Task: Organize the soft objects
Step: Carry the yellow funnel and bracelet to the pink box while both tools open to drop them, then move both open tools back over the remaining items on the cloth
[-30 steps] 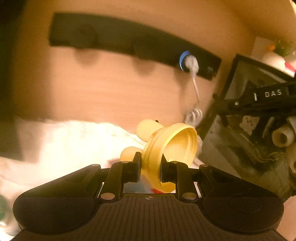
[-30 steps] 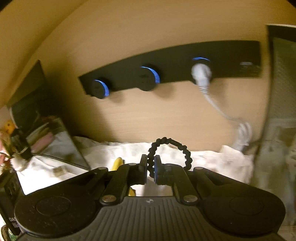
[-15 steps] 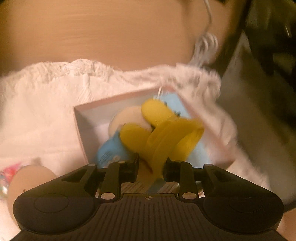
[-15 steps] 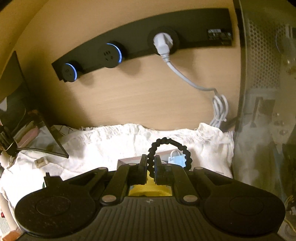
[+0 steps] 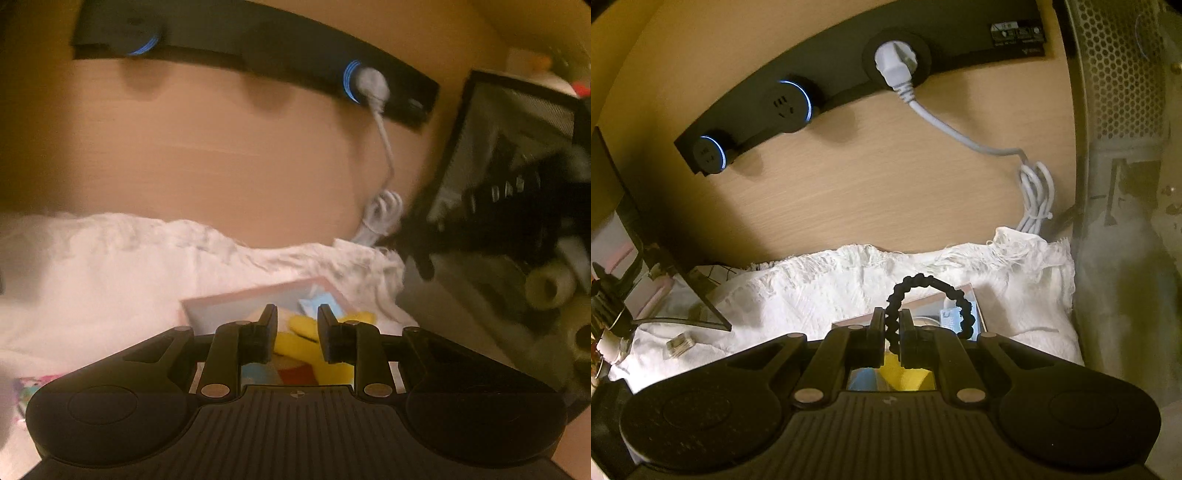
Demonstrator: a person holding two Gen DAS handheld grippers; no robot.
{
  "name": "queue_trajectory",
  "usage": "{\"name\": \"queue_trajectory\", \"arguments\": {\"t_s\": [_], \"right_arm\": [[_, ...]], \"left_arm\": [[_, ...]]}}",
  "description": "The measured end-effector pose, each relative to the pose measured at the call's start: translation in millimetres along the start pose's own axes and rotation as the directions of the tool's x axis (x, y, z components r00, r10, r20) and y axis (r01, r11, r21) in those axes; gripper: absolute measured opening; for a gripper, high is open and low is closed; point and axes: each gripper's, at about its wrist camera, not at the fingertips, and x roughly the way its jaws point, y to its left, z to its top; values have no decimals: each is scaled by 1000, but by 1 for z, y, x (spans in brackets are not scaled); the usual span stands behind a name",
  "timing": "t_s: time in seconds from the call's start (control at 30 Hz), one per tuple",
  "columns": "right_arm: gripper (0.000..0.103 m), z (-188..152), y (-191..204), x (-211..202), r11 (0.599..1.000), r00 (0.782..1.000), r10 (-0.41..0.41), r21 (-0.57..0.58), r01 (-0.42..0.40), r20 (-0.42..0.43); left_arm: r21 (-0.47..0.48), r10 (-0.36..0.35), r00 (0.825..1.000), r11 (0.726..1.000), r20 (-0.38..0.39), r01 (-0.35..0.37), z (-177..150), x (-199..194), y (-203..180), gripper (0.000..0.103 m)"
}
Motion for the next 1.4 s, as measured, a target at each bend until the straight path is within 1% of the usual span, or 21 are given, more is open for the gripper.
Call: {"name": "queue_trajectory", "arguments": {"t_s": [0.13, 0.23, 0.3, 0.37, 0.47, 0.53, 0.63, 0.67, 0.77, 0.9, 0.93, 0.97, 1.0, 1.03, 1.07, 1.13, 1.2, 1.3, 1.33, 1.37, 1.4], "right_arm": [[7, -4, 2, 19, 1000, 999, 19, 26, -17, -51], [7, -8, 5, 41, 993, 989, 102, 76, -94, -110], [7, -13, 10, 55, 984, 979, 164, 89, -154, -124], [7, -16, 19, 72, 983, 973, 178, 80, -168, -144], [7, -25, 29, 105, 993, 973, 116, 47, -109, -200], [7, -33, 29, 127, 997, 967, 70, 41, -62, -245], [7, -51, 24, 155, 999, 954, -1, 32, 11, -301], [7, -56, 21, 160, 999, 951, -20, 22, 28, -307], [7, -61, 21, 160, 999, 958, -41, -27, 35, -284], [11, -66, 25, 152, 996, 961, -55, -77, 35, -272], [16, -67, 28, 149, 995, 963, -59, -91, 36, -265], [25, -69, 31, 144, 994, 966, -62, -106, 36, -252], [30, -70, 35, 138, 993, 968, -63, -116, 36, -241], [40, -72, 40, 132, 992, 972, -59, -125, 31, -226], [50, -72, 47, 124, 990, 979, -51, -142, 23, -199], [59, -72, 64, 107, 981, 991, -51, -190, 27, -123], [59, -71, 81, 91, 972, 997, -58, -232, 44, -50], [63, -66, 106, 73, 955, 996, -79, -282, 88, 44], [64, -64, 112, 67, 952, 994, -86, -287, 102, 70], [64, -62, 119, 63, 952, 992, -88, -286, 112, 94], [64, -61, 125, 60, 952, 990, -84, -285, 113, 110]], "left_arm": [[-61, -6, 1000, 998, 1, 6, -2, -11, 14, 26], [-83, 1, 1000, 997, -11, -2, -9, -23, 22, 26], [-96, 14, 1000, 995, -21, -16, -16, -33, 27, 26], [-117, 25, 999, 993, -31, -28, -24, -43, 33, 26], [-154, 29, 998, 987, -60, -38, -42, -59, 42, 26], [-145, 36, 996, 988, -83, -48, -58, -71, 46, 26], [-112, 69, 992, 990, -109, -82, -83, -92, 56, 26], [-109, 80, 990, 990, -119, -93, -90, -99, 61, 26], [-128, 124, 982, 982, -143, -142, -108, -121, 83, 26], [-203, 203, 971, 953, -124, -225, -111, -149, 122, 26], [-223, 233, 966, 942, -108, -252, -108, -157, 134, 26], [-232, 265, 960, 932, -92, -279, -104, -165, 145, 26], [-234, 308, 949, 920, -70, -316, -98, -174, 158, 26], [-229, 344, 938, 910, -50, -346, -92, -180, 169, 26], [-222, 385, 923, 897, -27, -381, -85, -188, 183, 26], [-209, 453, 892, 872, 1, -443, -70, -197, 207, 26], [-196, 510, 860, 846, 28, -495, -55, -203, 235, 26], [-193, 571, 819, 810, 51, -553, -36, -205, 272, 26], [-196, 579, 814, 805, 53, -560, -32, -204, 282, 26], [-199, 580, 813, 804, 54, -561, -27, -202, 294, 26], [-199, 575, 817, 807, 49, -556, -21, -198, 307, 26]]}}
